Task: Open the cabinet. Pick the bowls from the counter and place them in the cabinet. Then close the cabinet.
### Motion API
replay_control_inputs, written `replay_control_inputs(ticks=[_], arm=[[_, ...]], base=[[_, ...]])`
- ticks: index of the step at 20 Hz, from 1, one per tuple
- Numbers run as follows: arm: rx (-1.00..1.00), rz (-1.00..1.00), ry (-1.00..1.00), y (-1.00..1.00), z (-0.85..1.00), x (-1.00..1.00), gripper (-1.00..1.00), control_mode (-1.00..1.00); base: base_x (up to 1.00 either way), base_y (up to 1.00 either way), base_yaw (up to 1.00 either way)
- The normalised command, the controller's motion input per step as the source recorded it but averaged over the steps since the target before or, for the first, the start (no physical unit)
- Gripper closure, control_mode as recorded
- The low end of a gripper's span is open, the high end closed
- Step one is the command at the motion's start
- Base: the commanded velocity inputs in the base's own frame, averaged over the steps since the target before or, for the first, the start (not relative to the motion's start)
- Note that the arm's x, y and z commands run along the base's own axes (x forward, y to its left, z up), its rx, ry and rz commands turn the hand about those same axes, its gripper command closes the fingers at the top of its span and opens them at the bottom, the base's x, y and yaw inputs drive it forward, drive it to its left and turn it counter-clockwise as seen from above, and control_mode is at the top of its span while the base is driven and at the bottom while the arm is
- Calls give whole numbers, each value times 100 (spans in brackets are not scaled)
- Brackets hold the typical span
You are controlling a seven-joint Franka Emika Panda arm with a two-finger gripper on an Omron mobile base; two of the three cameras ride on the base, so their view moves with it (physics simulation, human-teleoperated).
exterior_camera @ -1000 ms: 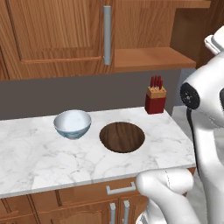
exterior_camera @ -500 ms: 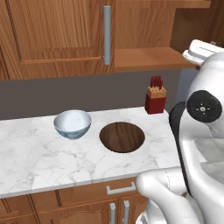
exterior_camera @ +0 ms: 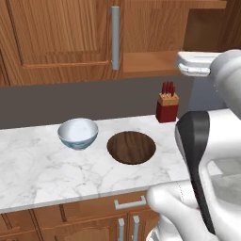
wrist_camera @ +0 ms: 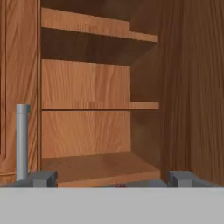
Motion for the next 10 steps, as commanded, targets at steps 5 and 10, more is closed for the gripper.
replay_control_inputs(ticks=[5,10], arm=[[4,31,6,59,-24,3,-100,-100],[14,20,0,19,-34,6,-100,-100]], base=[[0,0,0],[0,0,0]])
